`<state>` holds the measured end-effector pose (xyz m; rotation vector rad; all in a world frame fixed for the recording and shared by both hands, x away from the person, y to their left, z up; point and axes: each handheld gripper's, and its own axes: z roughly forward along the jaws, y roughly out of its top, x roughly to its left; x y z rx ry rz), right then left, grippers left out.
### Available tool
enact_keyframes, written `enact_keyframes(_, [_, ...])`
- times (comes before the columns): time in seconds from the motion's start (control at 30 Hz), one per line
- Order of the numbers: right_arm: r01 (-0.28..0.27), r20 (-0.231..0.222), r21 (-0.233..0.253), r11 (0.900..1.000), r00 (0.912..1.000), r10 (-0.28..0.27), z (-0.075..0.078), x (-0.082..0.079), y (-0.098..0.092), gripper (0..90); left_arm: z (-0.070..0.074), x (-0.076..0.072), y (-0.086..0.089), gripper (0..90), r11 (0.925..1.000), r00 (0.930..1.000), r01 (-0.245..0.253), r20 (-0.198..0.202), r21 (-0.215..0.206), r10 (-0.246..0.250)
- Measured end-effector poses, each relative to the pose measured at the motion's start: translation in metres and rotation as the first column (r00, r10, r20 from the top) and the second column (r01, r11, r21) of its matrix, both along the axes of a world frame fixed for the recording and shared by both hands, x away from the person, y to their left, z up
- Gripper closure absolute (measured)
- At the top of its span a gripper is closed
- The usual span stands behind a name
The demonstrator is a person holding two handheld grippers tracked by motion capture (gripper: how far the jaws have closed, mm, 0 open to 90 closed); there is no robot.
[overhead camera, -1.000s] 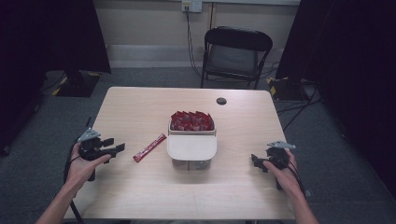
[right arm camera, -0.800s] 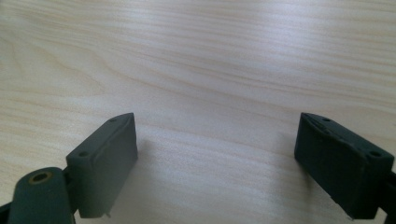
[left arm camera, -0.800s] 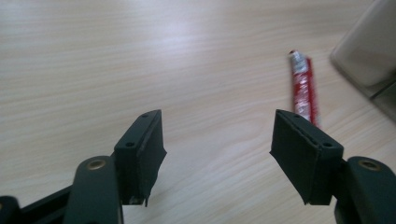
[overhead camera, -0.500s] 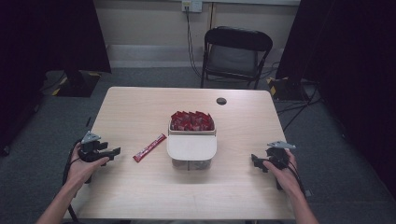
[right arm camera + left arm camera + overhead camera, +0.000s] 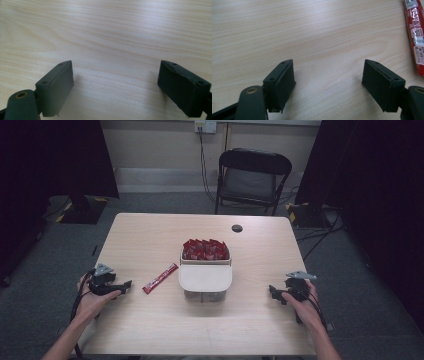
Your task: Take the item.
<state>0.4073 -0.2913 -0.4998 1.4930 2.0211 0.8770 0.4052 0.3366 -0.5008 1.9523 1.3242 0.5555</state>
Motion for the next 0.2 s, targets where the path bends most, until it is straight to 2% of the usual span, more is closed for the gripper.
enact_keyframes(0.07, [0.000,0.000,0.000,1.000,1.0000,0.000,0.0000,0.0000,0.0000,12.6,0.0000,0.0000,0.0000,24.5,1.0000,1.0000,0.000,0.000,0.001,0.000])
enact_keyframes(0.2, [0.000,0.000,0.000,1.000,1.0000,0.000,0.0000,0.0000,0.0000,12.7,0.0000,-0.0003,-0.0023,23.8,0.9996,1.0000,0.002,0.003,0.029,-0.002])
